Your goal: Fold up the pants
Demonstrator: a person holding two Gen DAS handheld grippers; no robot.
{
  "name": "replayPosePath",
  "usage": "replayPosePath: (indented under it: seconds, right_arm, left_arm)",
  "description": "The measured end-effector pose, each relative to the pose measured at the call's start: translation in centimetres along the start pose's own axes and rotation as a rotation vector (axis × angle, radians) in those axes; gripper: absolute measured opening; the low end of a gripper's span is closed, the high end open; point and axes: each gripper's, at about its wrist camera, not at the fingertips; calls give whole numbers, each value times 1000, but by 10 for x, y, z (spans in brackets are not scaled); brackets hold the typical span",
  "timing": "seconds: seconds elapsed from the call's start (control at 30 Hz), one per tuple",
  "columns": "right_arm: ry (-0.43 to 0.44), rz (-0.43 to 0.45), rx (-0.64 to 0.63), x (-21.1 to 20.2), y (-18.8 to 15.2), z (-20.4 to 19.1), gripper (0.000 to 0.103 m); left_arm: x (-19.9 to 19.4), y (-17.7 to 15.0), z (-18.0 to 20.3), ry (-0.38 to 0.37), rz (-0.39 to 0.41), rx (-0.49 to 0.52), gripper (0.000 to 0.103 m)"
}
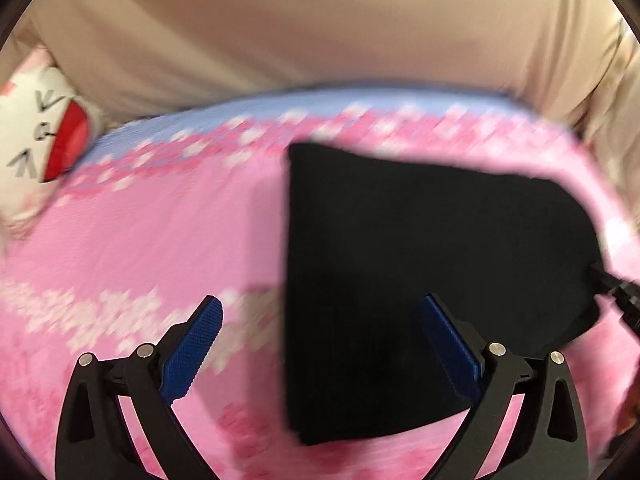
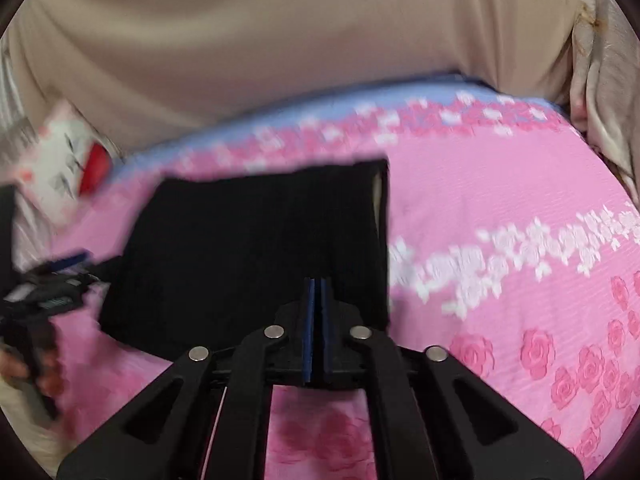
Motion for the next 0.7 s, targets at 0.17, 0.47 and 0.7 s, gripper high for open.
replayPosePath:
  seconds: [0.17,0.47,0.7]
  right_arm:
    - [45,-1,56,-22,7,5,0]
    - [29,32,71,-62,-16,4,7]
    - [16,30,32,-58,-22,-16,7]
  left_arm:
    - [17,-6,-30,-174,-28,-116,98]
    - [-57,-23,3,10,110,27,97]
    - [-53,-31,19,61,91,31,97]
Point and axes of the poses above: each gripper's, at about its wrist camera, not at the fingertips, and x roughly the way its jaws point, z to its right, y to its top, and after that the axes turned 5 degrees about -z, right-handed
